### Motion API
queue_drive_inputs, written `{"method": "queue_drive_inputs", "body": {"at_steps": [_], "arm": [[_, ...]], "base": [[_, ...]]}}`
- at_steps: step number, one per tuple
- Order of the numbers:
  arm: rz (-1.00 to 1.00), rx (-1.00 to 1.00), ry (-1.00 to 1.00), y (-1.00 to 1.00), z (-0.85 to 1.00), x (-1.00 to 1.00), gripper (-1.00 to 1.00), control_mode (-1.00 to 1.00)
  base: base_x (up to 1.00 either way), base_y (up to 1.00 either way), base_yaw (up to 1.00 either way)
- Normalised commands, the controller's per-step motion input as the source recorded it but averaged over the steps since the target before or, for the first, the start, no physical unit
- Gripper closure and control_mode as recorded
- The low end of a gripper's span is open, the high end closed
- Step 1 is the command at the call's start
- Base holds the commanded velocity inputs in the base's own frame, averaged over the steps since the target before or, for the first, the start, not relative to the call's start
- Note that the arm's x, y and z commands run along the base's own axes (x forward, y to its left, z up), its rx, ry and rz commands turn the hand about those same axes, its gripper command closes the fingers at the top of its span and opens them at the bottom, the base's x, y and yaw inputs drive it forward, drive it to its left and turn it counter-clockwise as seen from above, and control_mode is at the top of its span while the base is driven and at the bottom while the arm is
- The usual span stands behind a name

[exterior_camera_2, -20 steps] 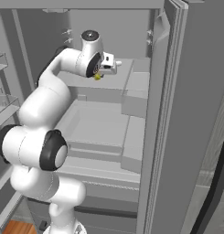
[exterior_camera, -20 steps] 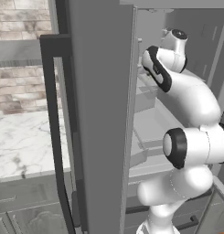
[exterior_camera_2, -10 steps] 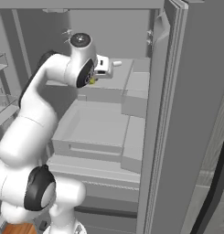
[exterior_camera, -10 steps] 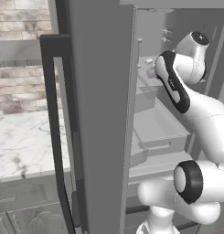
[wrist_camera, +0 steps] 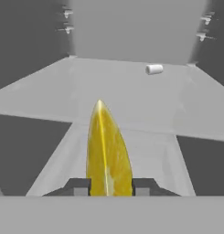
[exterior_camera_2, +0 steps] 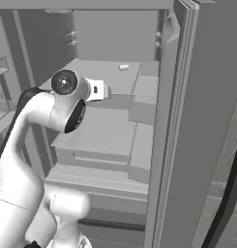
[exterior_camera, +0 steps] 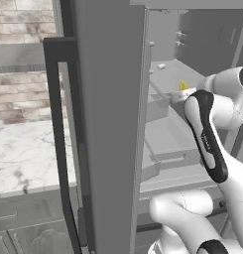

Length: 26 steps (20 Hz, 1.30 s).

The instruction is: Take the lemon wedge from the fridge and place it on the plate with fish on the dining counter.

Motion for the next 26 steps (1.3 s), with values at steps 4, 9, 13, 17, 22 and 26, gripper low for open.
{"method": "queue_drive_inputs", "body": {"at_steps": [4,9,13,17,22,26], "arm": [[0.01,0.01,-0.19,0.0,0.14,-1.0,1.0,-1.0],[0.01,0.0,-0.21,0.0,-0.04,-0.88,1.0,-1.0],[0.0,0.0,-0.01,0.0,0.0,0.0,1.0,-1.0],[0.02,0.0,0.0,0.0,-0.07,-0.44,1.0,-1.0],[0.0,0.0,0.0,0.0,0.0,0.0,1.0,1.0],[0.0,0.0,0.0,0.0,0.0,0.0,1.0,1.0]], "base": [[0.0,0.0,0.0],[0.0,0.0,0.0],[0.0,0.0,0.0],[0.0,0.0,0.0],[-1.0,0.0,0.16],[-1.0,0.0,0.23]]}}
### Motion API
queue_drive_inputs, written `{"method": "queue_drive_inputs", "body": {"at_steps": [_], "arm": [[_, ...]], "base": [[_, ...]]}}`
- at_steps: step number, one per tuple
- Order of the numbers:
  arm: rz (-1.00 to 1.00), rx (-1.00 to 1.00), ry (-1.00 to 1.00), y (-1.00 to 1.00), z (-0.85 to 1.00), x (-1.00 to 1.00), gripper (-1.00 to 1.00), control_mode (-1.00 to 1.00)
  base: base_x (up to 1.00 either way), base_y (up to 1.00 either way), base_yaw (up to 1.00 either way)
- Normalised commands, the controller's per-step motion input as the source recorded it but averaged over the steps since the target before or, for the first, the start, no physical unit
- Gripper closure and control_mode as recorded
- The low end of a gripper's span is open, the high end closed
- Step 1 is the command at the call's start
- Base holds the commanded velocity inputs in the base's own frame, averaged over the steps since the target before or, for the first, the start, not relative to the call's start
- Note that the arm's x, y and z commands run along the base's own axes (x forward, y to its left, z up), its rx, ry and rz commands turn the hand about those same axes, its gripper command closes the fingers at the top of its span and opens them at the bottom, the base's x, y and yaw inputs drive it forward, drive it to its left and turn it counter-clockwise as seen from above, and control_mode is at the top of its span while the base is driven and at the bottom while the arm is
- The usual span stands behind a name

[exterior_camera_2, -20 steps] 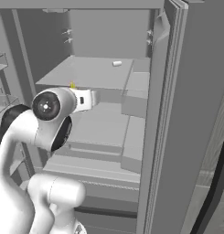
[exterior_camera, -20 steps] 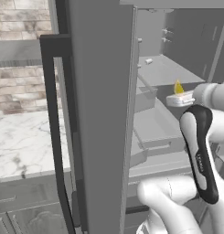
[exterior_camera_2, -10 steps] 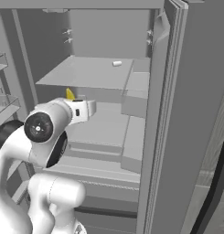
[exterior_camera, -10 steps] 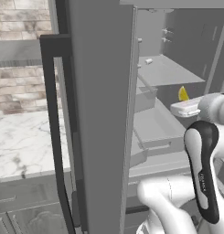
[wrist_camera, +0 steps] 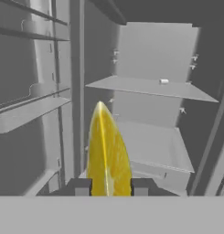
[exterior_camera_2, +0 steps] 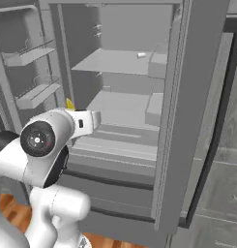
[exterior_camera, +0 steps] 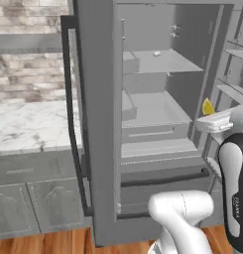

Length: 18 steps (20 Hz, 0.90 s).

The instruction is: Take the lemon wedge from the fridge and place it on the plate with fish on the dining counter.

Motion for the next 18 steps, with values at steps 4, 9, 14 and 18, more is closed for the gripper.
{"method": "queue_drive_inputs", "body": {"at_steps": [4,9,14,18], "arm": [[0.0,0.0,0.0,0.0,0.0,0.0,1.0,1.0],[0.0,0.0,0.0,0.0,0.0,0.0,1.0,1.0],[0.0,0.0,0.0,0.0,0.0,0.0,1.0,1.0],[0.0,0.0,0.0,0.0,0.0,0.0,1.0,1.0]], "base": [[-1.0,0.0,0.33],[-1.0,0.01,0.5],[-0.82,0.0,0.7],[-0.52,-0.04,0.85]]}}
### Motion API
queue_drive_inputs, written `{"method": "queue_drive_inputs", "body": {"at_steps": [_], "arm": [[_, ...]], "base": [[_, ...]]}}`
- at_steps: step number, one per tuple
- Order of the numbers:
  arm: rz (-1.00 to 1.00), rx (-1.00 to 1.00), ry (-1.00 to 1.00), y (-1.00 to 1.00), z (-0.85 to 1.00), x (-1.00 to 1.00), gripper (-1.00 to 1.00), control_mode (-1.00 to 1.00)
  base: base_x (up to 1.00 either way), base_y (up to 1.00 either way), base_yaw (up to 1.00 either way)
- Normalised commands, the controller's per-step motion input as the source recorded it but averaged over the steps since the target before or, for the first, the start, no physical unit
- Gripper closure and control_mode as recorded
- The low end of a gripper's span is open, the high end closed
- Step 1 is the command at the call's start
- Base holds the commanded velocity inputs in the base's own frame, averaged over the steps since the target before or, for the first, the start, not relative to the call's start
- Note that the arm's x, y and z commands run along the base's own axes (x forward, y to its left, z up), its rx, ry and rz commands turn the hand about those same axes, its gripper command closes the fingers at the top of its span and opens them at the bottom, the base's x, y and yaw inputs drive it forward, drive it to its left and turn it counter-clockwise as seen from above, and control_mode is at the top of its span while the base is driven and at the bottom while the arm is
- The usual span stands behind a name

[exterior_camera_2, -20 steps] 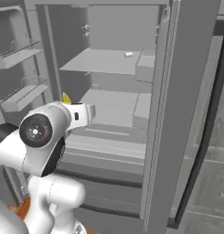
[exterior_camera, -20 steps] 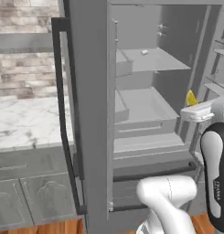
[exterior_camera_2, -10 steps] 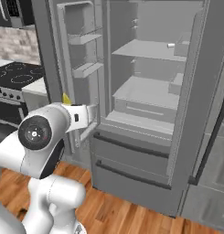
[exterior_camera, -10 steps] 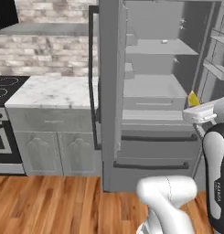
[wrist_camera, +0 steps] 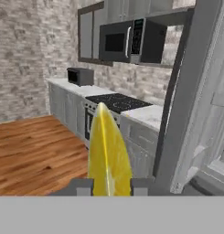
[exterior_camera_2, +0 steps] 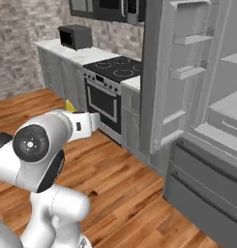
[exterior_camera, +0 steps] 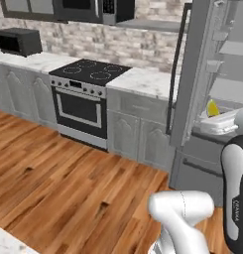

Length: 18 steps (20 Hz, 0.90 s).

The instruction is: Take the lemon wedge from the fridge and place it on the plate with fish on the dining counter.

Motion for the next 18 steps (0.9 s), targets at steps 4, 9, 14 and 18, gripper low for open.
{"method": "queue_drive_inputs", "body": {"at_steps": [4,9,14,18], "arm": [[0.0,0.0,0.0,0.0,0.0,0.0,1.0,1.0],[0.0,0.0,0.0,0.0,0.0,0.0,1.0,1.0],[0.0,0.0,0.0,0.0,0.0,0.0,1.0,1.0],[0.0,0.0,0.0,0.0,0.0,0.0,1.0,1.0]], "base": [[-0.1,0.0,0.98],[-0.19,-0.02,0.94],[0.03,-0.2,0.8],[1.0,-0.4,0.35]]}}
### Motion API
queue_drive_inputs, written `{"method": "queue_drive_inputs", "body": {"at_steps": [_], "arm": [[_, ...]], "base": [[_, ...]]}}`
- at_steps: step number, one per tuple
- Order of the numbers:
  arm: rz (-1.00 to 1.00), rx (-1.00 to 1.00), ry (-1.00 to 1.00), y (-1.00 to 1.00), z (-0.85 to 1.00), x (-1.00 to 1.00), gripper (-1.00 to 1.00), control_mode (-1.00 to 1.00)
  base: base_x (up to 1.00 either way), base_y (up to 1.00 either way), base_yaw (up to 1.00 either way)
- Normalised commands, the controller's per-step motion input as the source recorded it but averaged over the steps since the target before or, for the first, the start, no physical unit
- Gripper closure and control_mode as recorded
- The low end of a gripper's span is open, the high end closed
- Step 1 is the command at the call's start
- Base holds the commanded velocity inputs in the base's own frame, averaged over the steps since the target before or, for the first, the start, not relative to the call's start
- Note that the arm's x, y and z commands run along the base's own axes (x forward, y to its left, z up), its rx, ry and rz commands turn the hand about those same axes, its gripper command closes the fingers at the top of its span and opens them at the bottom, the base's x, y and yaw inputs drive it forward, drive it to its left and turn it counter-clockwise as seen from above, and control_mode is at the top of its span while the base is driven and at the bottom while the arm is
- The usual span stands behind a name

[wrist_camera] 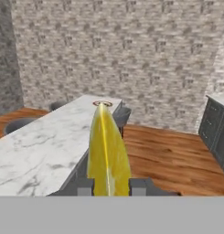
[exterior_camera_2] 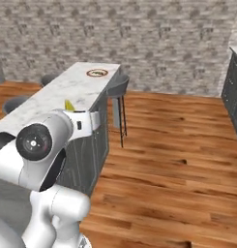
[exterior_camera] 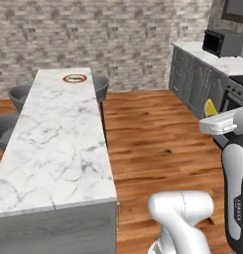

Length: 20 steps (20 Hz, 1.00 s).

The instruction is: Take the lemon wedge from the fridge and place it on the plate with fish on the dining counter.

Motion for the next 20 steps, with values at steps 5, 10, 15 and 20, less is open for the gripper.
{"method": "queue_drive_inputs", "body": {"at_steps": [5,10,15,20], "arm": [[0.0,0.0,0.0,0.0,0.0,0.0,1.0,1.0],[0.0,0.0,0.0,0.0,0.0,0.0,1.0,1.0],[0.0,0.0,0.0,0.0,0.0,0.0,1.0,1.0],[0.0,0.0,0.0,0.0,0.0,0.0,1.0,1.0]], "base": [[0.81,-0.91,0.18],[0.89,-0.69,0.08],[1.0,-0.31,0.0],[0.62,0.19,0.12]]}}
